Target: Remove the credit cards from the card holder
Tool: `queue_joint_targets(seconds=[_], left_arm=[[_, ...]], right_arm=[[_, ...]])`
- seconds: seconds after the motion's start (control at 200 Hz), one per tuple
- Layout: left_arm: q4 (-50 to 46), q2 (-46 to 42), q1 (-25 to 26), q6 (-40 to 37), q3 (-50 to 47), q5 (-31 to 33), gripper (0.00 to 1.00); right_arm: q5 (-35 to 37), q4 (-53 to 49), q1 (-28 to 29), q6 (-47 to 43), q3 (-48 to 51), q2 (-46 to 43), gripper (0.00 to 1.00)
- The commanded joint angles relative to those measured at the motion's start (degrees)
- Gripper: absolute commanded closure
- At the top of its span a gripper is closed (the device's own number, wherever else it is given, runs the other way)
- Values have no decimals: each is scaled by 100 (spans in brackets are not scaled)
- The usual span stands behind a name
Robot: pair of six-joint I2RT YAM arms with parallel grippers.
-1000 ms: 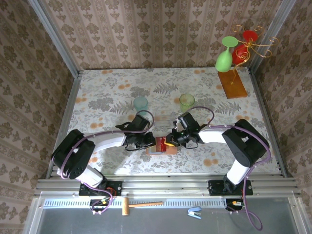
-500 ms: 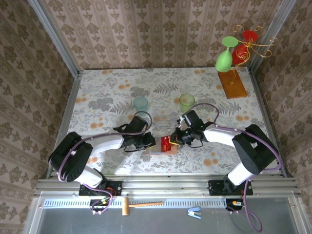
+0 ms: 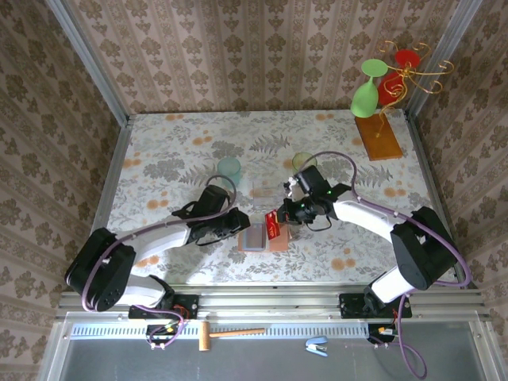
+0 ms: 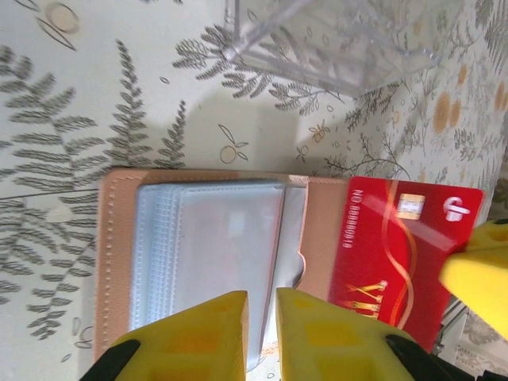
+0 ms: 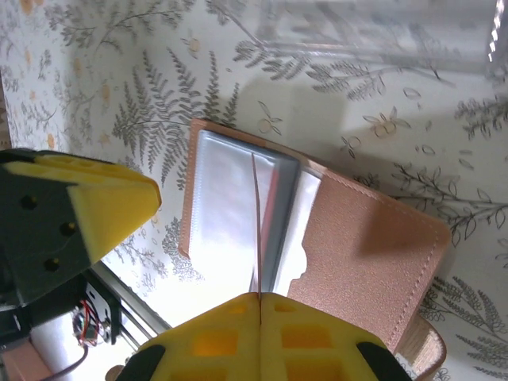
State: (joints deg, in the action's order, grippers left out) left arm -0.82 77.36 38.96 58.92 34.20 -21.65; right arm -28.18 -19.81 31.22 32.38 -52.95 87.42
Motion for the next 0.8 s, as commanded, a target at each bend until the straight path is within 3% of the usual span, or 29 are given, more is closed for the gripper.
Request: queue_joint_targets(seconds=[0.0,0.62,0.795], left_arm=[[-263,-248,-145,-115,-165,134,82],[-606,-702,-665,-381,-437,-6,81],[-735,-808,-733,-416,-470,-13,81]], right_arm=[[199,-871,-29,-1207,-560,16,100],[1426,-3127,-29,-6859,-3197,1173,100],[1518,-3684,-55,-7739,-4159,1753,100]])
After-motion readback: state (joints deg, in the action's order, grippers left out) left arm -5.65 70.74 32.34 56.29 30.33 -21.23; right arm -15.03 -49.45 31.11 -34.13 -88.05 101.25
